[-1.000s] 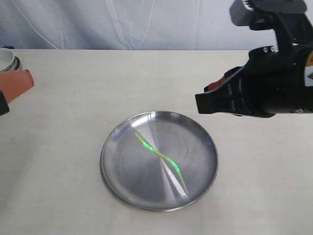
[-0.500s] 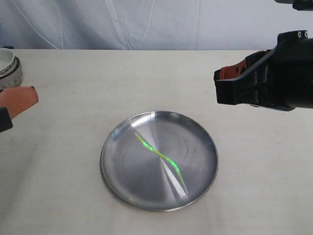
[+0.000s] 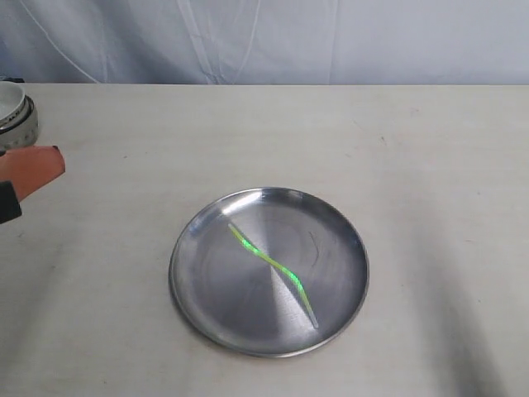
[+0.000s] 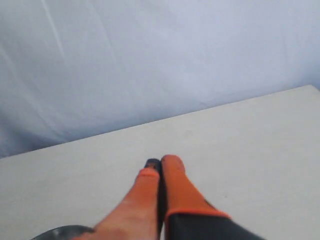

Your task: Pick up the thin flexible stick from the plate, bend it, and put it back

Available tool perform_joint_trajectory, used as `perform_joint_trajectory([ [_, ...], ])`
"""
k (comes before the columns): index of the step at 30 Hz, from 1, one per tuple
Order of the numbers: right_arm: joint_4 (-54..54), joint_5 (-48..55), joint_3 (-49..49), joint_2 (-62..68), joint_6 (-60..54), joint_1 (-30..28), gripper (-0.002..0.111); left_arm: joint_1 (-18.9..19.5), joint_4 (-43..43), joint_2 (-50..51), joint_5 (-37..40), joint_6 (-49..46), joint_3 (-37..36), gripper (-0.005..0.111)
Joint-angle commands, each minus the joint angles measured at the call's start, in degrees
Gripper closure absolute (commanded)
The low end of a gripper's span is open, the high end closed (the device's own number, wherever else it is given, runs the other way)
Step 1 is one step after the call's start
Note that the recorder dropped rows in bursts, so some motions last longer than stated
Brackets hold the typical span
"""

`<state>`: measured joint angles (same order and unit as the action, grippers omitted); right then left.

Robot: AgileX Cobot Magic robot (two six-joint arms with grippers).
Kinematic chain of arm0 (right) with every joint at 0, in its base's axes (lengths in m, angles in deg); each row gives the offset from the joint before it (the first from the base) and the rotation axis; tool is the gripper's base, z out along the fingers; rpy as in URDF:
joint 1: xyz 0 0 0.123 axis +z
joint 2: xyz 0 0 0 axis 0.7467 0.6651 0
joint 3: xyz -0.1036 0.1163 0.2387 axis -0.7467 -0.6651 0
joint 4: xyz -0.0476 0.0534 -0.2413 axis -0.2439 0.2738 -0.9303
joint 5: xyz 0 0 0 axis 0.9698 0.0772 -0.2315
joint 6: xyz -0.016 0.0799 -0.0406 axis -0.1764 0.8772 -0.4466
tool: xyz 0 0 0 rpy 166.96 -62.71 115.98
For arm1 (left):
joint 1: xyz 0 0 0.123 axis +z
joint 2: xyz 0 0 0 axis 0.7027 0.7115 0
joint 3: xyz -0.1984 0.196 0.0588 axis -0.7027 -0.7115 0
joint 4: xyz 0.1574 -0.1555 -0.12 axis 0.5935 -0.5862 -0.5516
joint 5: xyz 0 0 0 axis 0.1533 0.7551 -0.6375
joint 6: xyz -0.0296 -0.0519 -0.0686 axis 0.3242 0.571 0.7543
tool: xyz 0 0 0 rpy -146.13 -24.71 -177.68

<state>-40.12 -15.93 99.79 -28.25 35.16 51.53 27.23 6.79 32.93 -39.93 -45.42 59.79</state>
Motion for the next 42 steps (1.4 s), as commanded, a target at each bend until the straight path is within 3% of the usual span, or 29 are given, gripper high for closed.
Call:
perform_joint_trajectory([
  [1, -4.83, 1.74, -4.82, -7.17, 0.06, -3.28, 0.108, 0.15, 0.55, -0.44, 0.25, 0.14, -0.26, 0.107],
  [13, -3.99, -4.21, -21.39, -14.80, -0.08, -3.22, 0.108, 0.15, 0.55, -0.44, 0.25, 0.14, -0.26, 0.107],
  [19, 3.50, -5.89, -26.53, -17.72, -11.31, -3.22, 0.108, 0.15, 0.55, -0.44, 0.25, 0.14, -0.26, 0.107],
  [26, 4.08, -8.79, -32.30, -20.13, -11.59, -3.22, 0.108, 0.15, 0.55, -0.44, 0.25, 0.14, -0.26, 0.107],
  [42, 4.08, -9.54, -32.38, -20.47, -12.34, -3.05, 0.108, 0.15, 0.55, -0.44, 0.25, 0.14, -0.26, 0.107],
])
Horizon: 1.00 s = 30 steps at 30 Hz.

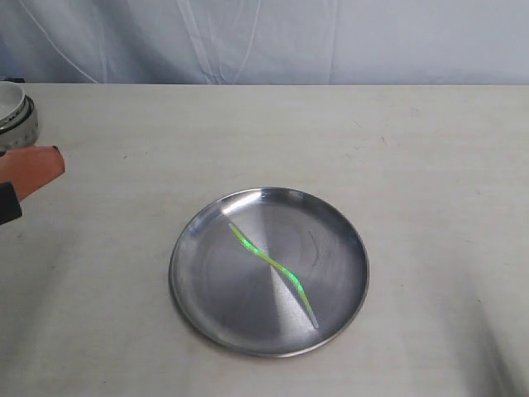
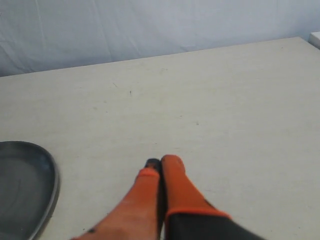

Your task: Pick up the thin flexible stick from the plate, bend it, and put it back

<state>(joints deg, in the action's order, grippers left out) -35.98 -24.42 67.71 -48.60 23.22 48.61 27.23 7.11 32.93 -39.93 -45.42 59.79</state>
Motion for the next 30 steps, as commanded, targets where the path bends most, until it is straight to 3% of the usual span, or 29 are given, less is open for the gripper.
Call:
perform_joint_trajectory([
  [1, -0.06, -1.05, -0.30, -0.12, -0.41, -0.13, 0.108, 0.15, 0.23, -0.44, 0.25, 0.14, -0.26, 0.107],
  [10, -0.06, -1.05, -0.30, -0.12, -0.41, -0.13, 0.108, 0.15, 0.40, -0.44, 0.14, 0.14, -0.26, 0.107],
  [19, -0.06, -1.05, -0.30, -0.12, -0.41, -0.13, 0.108, 0.37, 17.22, -7.34, -0.12, -1.32, -0.94, 0.107],
  [21, -0.06, -1.05, -0.30, -0.12, -0.41, -0.13, 0.108, 3.96, 20.41, -13.32, -0.12, 1.49, -3.61, 0.107],
  [24, -0.06, -1.05, -0.30, -0.12, -0.41, -0.13, 0.108, 14.48, 23.30, -23.53, 0.59, 8.58, -10.05, 0.107],
  [27, -0.06, -1.05, -0.30, -0.12, -0.41, -0.13, 0.108, 18.51, 27.69, -28.05, 0.85, 13.95, -14.40, 0.107],
  [30, 0.05, -1.05, -0.30, -0.13, -0.41, -0.13, 0.108, 19.04, 29.49, -30.79, 0.61, 15.88, -18.29, 0.107],
])
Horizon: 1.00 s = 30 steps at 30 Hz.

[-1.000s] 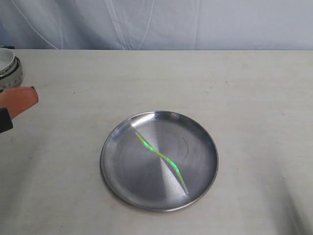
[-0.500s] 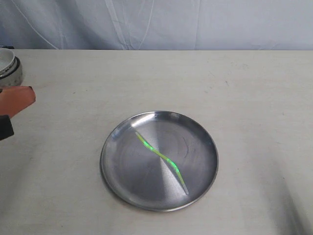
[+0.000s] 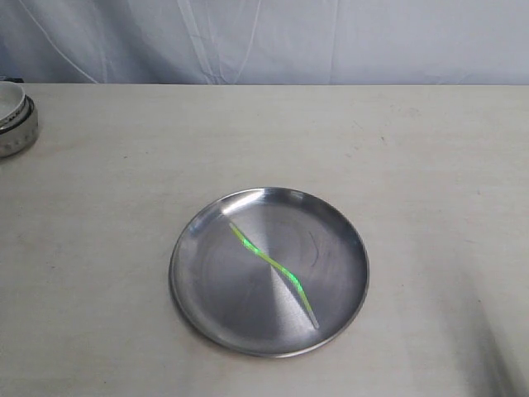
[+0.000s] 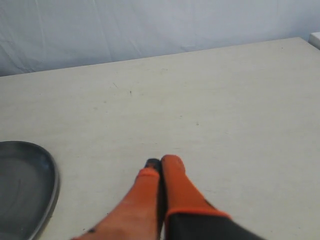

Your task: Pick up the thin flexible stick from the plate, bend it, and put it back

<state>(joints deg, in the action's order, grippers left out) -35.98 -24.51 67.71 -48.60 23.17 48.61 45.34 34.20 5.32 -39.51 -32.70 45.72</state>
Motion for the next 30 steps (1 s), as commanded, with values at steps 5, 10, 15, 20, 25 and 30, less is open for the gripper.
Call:
perform_joint_trajectory([
  [5, 0.17, -0.96, -0.30, -0.13, -0.36, -0.13, 0.108, 0.94, 2.40, -6.52, 0.19, 5.59, -10.33, 0.107],
  [10, 0.17, -0.96, -0.30, -0.13, -0.36, -0.13, 0.108, 0.94, 3.32, -8.98, -0.20, 5.41, -11.36, 0.107],
  [15, 0.17, -0.96, -0.30, -0.13, -0.36, -0.13, 0.108, 0.94, 6.91, -9.43, -5.54, 5.41, -11.36, 0.107],
  [20, -0.03, -0.96, -0.30, -0.13, -0.36, -0.13, 0.108, 0.94, 9.07, -9.43, -5.64, 5.41, -11.36, 0.107],
  [25, -0.03, -0.96, -0.30, -0.13, -0.36, -0.13, 0.108, 0.94, 9.07, -9.43, -5.64, 5.41, -11.36, 0.107],
  [30, -0.03, -0.96, -0.30, -0.13, -0.36, -0.13, 0.108, 0.94, 9.07, -9.43, -5.64, 5.41, -11.36, 0.107],
])
